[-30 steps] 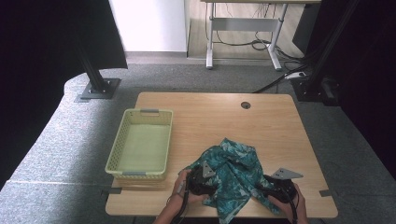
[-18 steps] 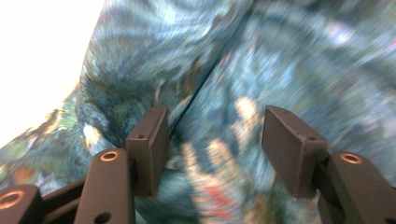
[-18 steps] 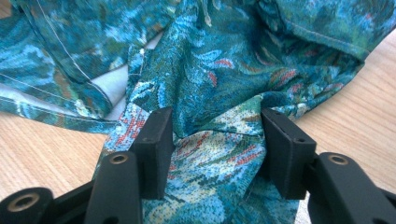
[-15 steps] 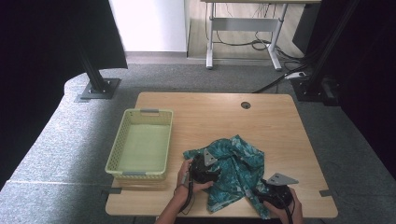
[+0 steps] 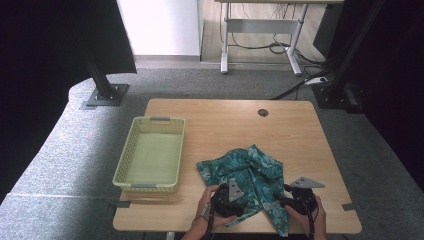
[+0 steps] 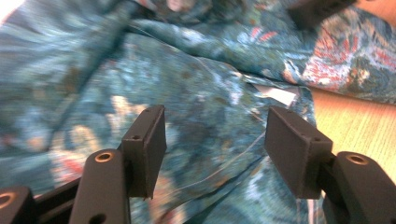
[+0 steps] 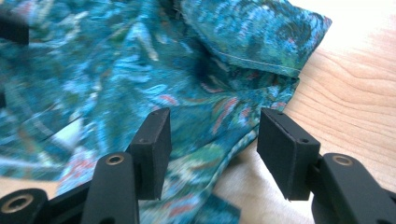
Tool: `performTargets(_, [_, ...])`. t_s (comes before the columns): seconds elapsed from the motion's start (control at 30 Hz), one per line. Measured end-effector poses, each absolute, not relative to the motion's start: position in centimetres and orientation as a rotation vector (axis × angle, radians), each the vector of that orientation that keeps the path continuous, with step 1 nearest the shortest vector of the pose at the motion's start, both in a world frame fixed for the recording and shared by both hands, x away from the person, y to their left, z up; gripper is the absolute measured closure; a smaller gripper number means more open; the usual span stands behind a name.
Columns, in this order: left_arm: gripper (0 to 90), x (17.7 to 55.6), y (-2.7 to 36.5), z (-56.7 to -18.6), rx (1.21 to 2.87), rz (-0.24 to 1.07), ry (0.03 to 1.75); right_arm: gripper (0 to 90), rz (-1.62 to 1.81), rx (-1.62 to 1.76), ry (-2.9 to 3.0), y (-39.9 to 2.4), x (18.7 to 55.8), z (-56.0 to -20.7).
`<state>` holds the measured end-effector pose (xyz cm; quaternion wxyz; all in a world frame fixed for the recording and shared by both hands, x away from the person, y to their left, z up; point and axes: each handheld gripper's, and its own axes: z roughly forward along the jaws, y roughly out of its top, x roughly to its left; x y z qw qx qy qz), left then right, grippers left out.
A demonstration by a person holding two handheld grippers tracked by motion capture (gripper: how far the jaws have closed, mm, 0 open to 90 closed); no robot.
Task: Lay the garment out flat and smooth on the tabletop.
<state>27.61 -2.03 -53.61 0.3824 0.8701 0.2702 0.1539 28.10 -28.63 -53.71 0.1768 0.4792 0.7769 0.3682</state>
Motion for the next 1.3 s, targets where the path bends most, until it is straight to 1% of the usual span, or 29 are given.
performTargets(0.17, [37.1, 27.6, -3.0, -54.8, 2.273, 0.371, 0.674, 44.6, 1.018, 1.410, 2.178, -28.9, 29.5, -54.4])
performTargets(0.2, [35.9, 27.6, -3.0, -54.9, 2.274, 0.364, 0.674, 44.7, 1.012, 1.420, 2.172, -28.9, 29.7, -54.4])
performTargets(0.33, [36.0, 27.6, -2.9, -55.0, 2.264, 0.340, 0.685, 45.3, 0.966, 1.436, 2.161, -28.7, 30.7, -54.7])
performTargets(0.4, [35.9, 27.7, -2.7, -55.0, 2.255, 0.330, 0.687, 47.8, 0.949, 1.442, 2.161, -28.6, 31.1, -54.9])
performTargets(0.47, [35.8, 27.7, -2.6, -55.1, 2.252, 0.328, 0.687, 53.9, 0.928, 1.431, 2.155, -28.4, 31.3, -54.9])
performTargets(0.5, [35.7, 27.6, -2.5, -55.1, 2.252, 0.327, 0.685, 59.0, 0.917, 1.425, 2.153, -28.3, 31.3, -54.9])
performTargets(0.53, [35.4, 27.6, -2.5, -55.1, 2.252, 0.327, 0.685, 67.1, 0.921, 1.408, 2.166, -28.1, 31.3, -54.8])
performTargets(0.57, [35.4, 27.6, -2.4, -55.1, 2.251, 0.326, 0.685, 67.1, 0.921, 1.408, 2.166, -28.1, 31.3, -54.8])
performTargets(0.6, [35.4, 27.6, -2.3, -55.1, 2.252, 0.327, 0.683, 72.7, 0.924, 1.392, 2.178, -28.0, 31.3, -54.8])
performTargets(0.63, [35.3, 27.5, -2.2, -55.1, 2.249, 0.326, 0.683, 82.2, 0.917, 1.381, 2.184, -27.8, 31.2, -54.8])
performTargets(0.67, [35.3, 27.5, -2.0, -55.1, 2.249, 0.326, 0.681, 87.0, 0.904, 1.370, 2.194, -27.6, 31.1, -54.7])
performTargets(0.7, [35.2, 27.4, -1.7, -55.1, 2.250, 0.325, 0.677, 88.1, 0.877, 1.336, 2.207, -27.1, 31.0, -54.4])
performTargets(0.77, [35.2, 27.4, -1.5, -55.1, 2.253, 0.324, 0.673, 88.3, 0.868, 1.314, 2.209, -26.9, 30.9, -54.2])
performTargets(0.87, [34.7, 27.5, -0.3, -55.0, 2.264, 0.298, 0.639, 88.4, 0.891, 1.296, 2.172, -27.2, 30.7, -52.8])
performTargets(1.1, [35.0, 28.4, 2.7, -55.0, 2.224, 0.190, 0.648, 88.4, 0.938, 1.347, 2.065, -30.6, 31.9, -49.3])
performTargets(1.17, [35.2, 28.6, 3.2, -55.0, 2.213, 0.172, 0.656, 88.3, 0.959, 1.377, 2.062, -31.5, 32.6, -49.1])
performTargets(1.3, [35.4, 28.8, 3.6, -55.0, 2.208, 0.154, 0.655, 88.3, 0.887, 1.425, 2.057, -33.3, 34.8, -49.6])
